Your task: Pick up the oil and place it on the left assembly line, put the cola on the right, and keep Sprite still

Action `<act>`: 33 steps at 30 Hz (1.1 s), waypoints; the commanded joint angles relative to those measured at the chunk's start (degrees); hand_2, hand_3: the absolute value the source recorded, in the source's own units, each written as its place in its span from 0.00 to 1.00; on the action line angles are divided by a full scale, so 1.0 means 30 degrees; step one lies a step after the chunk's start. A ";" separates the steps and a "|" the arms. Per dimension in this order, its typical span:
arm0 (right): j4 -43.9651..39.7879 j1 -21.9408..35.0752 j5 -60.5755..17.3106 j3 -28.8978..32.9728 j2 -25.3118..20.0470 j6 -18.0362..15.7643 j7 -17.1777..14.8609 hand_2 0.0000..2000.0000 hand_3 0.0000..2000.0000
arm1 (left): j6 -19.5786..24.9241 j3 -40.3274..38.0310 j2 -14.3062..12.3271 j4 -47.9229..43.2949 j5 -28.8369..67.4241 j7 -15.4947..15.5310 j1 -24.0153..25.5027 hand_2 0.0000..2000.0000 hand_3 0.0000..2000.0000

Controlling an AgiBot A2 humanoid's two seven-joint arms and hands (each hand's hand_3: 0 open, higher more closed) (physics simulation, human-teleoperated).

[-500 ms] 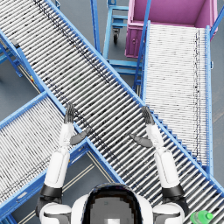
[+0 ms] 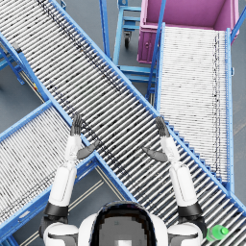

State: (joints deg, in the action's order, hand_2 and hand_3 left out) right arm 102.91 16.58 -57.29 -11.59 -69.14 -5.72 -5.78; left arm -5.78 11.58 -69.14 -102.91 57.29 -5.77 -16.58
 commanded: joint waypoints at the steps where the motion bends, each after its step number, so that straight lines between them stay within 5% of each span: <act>1: 0.0000 0.0000 0.0000 0.0000 0.0000 0.0000 0.0000 0.00 0.00 | 0.0000 0.0000 0.0000 0.0000 0.0000 0.0000 0.0000 0.00 0.00; 33: 0.0000 0.0000 0.0000 0.0000 0.0000 0.0000 0.0000 0.00 0.00 | 0.0000 0.0000 0.0000 0.0000 0.0000 0.0000 0.0000 0.00 0.00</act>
State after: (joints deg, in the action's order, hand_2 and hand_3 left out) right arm 102.91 16.58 -57.29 -11.59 -69.14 -5.72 -5.78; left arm -5.78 11.58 -69.14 -102.91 57.29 -5.77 -16.58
